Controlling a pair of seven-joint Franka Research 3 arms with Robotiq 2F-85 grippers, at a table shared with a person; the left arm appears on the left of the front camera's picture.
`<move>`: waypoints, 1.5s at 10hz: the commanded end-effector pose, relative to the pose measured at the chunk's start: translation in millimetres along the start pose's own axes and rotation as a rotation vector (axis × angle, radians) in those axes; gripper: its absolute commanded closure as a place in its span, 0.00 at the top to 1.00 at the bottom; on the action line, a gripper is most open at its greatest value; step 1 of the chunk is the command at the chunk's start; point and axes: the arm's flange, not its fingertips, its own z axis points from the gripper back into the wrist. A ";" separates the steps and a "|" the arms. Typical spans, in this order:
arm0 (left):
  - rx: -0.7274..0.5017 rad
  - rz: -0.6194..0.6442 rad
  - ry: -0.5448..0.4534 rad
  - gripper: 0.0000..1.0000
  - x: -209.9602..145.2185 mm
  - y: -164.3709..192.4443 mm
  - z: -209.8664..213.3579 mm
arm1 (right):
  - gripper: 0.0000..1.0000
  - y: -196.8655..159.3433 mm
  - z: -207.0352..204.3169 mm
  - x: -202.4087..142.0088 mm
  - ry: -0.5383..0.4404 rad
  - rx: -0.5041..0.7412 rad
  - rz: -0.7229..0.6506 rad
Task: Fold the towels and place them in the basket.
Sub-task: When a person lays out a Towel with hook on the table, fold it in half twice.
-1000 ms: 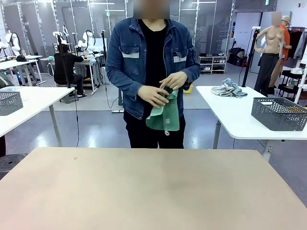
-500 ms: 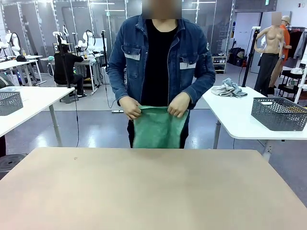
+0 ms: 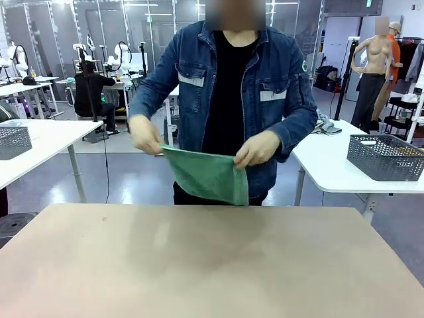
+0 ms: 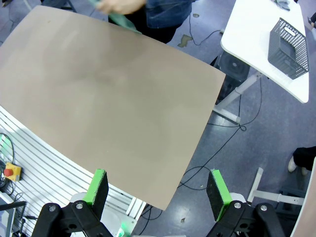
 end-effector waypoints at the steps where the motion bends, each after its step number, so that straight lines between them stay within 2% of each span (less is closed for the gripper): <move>1: -0.002 -0.005 -0.002 1.00 1.1 -0.5 -0.4 | 1.00 0.0 1.4 0.3 -0.003 -0.001 0.001; 15: -0.002 -0.005 -0.002 1.00 1.1 -0.5 -0.4 | 1.00 0.0 1.4 0.3 -0.003 -0.001 0.001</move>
